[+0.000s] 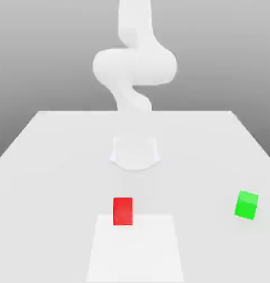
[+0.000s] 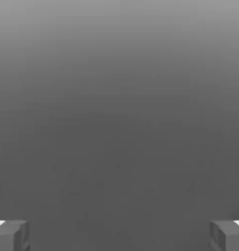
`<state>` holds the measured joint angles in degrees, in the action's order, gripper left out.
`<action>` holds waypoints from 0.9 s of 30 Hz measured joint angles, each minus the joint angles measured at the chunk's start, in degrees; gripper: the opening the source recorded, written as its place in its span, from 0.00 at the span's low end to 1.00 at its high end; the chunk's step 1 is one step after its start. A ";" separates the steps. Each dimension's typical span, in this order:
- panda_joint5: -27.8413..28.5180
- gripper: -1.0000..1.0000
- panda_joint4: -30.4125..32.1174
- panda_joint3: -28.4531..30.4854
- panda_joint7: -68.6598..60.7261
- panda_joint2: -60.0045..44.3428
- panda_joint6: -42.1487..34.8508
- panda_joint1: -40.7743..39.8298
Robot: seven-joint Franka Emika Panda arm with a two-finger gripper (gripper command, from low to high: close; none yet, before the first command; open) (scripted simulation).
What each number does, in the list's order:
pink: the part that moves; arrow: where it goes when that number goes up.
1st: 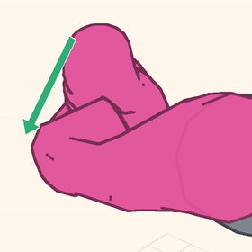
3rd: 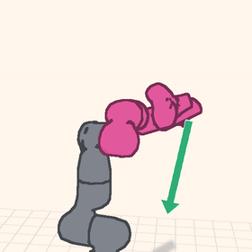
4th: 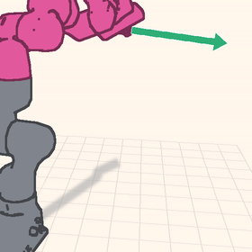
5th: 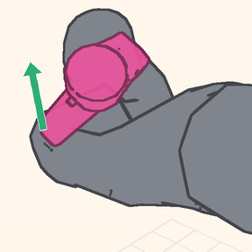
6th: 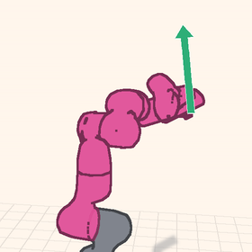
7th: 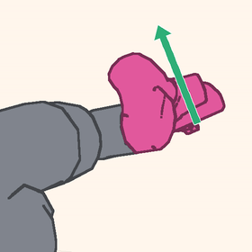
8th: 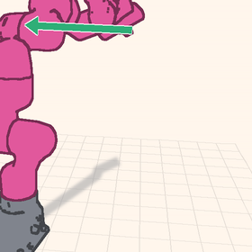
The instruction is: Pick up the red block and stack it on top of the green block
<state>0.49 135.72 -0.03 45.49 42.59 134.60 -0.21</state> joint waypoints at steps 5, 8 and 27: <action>1.05 0.50 9.36 0.39 -0.89 -7.94 6.81 -0.59; 1.55 0.50 15.01 0.92 -1.53 -12.68 10.82 -0.95; -2.11 0.00 32.76 0.75 -8.21 -51.54 42.83 -4.13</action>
<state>-1.62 168.48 0.72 37.27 -8.95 177.44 -4.35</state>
